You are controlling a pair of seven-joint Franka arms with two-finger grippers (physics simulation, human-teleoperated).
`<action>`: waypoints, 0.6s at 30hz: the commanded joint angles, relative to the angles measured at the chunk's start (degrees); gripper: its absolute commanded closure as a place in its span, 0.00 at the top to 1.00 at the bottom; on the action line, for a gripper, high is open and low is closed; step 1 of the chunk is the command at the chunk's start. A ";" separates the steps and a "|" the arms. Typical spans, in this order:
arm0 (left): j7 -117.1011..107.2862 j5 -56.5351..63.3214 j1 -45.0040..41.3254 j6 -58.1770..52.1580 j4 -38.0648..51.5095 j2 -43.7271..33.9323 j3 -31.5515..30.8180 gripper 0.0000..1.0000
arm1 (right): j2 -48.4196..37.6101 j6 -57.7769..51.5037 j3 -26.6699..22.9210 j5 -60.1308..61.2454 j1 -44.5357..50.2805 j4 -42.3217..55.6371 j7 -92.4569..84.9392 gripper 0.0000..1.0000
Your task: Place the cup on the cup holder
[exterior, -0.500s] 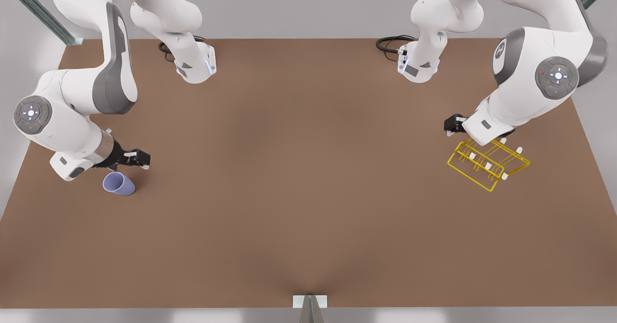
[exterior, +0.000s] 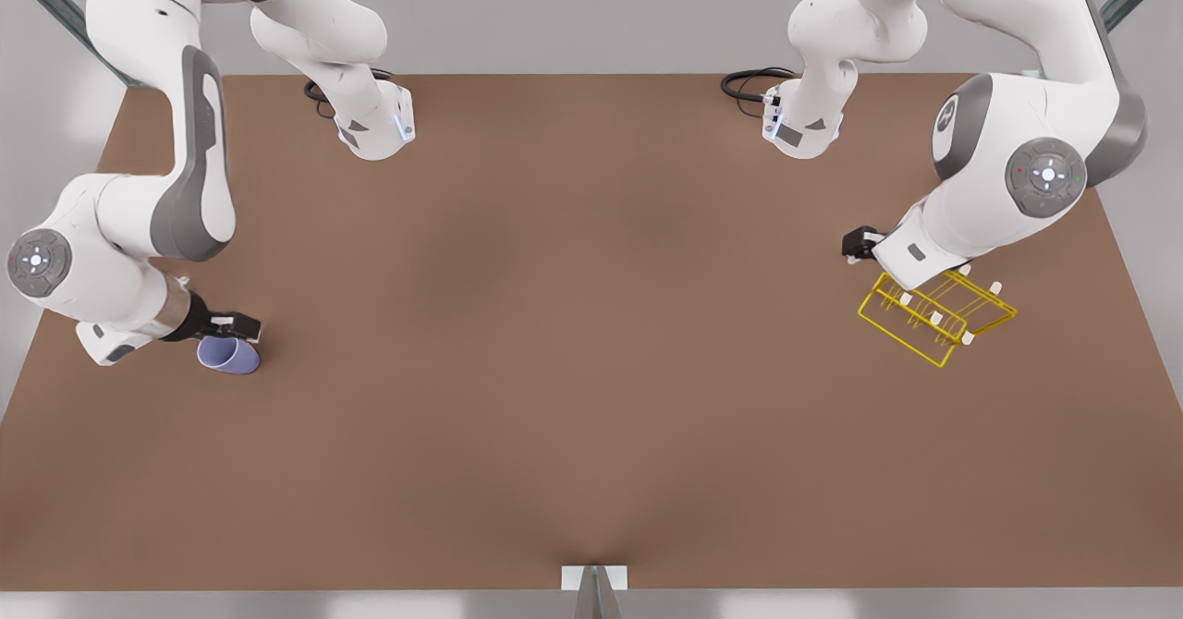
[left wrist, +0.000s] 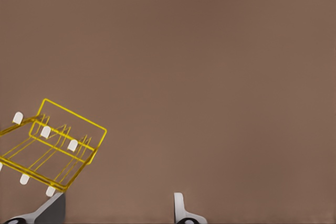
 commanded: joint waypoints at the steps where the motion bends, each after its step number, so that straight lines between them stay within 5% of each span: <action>1: 0.57 -0.08 0.00 -0.88 -0.02 0.06 0.02 1.00 | 1.00 4.64 -1.50 0.15 0.51 -0.26 -5.31 1.00; 18: 0.66 0.01 0.00 -3.08 -0.82 0.93 0.02 1.00 | 7.77 15.19 -12.48 7.18 3.23 -5.27 -17.17 1.00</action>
